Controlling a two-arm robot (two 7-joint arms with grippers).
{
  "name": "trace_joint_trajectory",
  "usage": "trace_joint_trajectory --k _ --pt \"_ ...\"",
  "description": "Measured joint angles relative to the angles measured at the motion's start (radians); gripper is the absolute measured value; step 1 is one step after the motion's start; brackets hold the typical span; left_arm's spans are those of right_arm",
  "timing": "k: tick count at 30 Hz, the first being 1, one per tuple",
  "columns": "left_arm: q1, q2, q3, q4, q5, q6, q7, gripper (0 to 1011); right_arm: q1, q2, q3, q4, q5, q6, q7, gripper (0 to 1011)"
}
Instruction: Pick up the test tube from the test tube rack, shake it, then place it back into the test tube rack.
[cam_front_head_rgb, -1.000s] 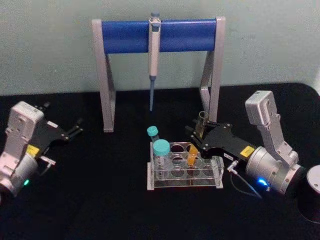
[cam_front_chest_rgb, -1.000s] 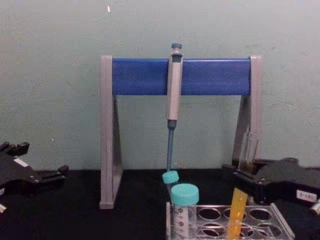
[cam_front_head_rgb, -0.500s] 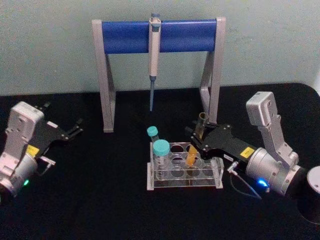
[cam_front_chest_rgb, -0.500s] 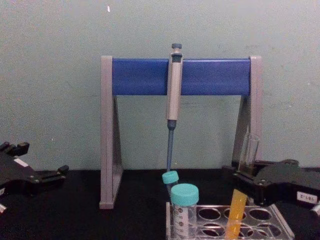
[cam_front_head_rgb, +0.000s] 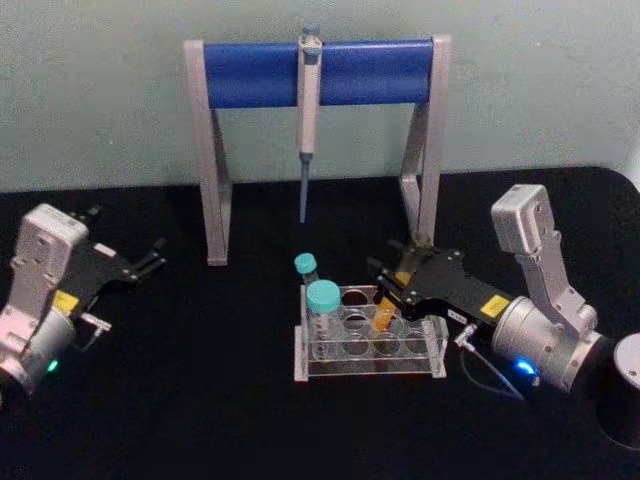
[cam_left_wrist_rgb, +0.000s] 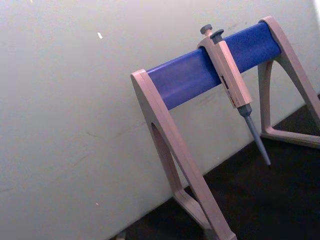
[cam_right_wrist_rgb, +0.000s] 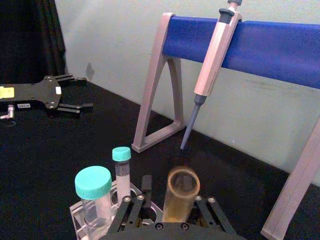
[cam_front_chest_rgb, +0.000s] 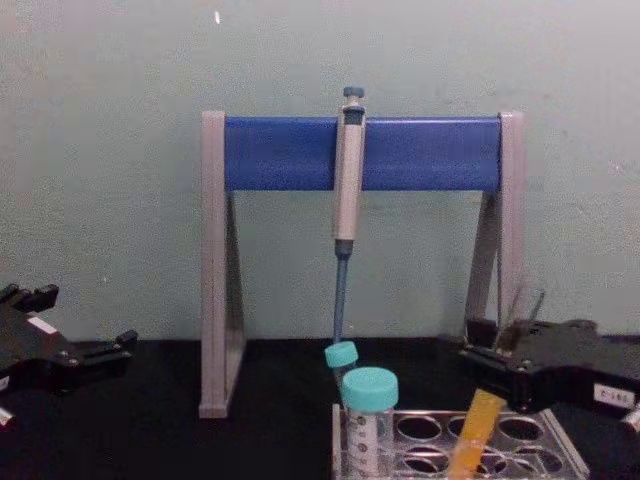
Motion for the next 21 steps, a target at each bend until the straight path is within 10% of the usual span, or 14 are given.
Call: trace_joint_trajectory --k 21 --pt "0.000 0.000 0.000 0.000 0.000 0.000 0.000 1001 0.000 0.000 0.001 -0.002 -0.001 0.000 -0.002 1000"
